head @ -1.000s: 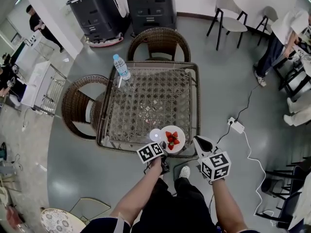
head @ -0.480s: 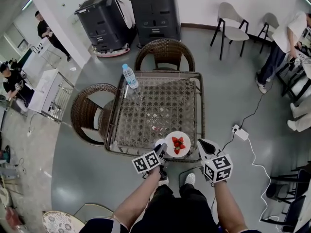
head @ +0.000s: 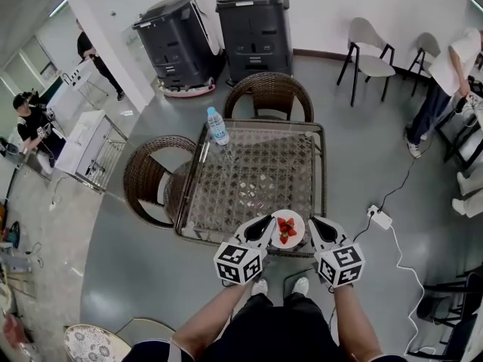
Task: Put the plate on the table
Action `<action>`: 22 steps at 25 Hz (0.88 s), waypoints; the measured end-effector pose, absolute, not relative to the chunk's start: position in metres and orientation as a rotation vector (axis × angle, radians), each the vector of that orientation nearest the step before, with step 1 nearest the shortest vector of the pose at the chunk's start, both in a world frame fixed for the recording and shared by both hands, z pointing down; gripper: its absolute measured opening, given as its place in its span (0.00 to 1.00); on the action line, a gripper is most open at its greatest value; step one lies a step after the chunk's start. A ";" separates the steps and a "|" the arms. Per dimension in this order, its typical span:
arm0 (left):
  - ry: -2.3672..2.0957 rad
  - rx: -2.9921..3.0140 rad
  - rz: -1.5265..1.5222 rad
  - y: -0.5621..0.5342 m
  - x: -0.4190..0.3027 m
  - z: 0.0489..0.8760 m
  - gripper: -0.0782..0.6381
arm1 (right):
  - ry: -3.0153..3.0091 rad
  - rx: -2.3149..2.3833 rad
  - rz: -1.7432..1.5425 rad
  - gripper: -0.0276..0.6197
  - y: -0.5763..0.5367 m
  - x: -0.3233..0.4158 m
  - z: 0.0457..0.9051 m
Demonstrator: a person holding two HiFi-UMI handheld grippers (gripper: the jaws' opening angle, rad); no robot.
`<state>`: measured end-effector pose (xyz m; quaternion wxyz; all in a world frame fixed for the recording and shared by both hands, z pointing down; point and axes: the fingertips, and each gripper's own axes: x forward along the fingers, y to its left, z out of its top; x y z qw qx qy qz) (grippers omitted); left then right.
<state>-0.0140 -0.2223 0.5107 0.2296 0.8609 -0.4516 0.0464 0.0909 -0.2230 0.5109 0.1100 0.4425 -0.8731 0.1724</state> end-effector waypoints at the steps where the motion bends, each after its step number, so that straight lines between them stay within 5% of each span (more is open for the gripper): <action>1: -1.244 2.413 0.133 -0.221 -0.011 0.499 0.16 | -2.578 1.301 0.495 0.05 -0.223 0.088 0.505; 22: -1.093 2.703 0.127 -0.206 0.028 0.422 0.12 | -2.720 1.312 0.291 0.05 -0.223 0.073 0.430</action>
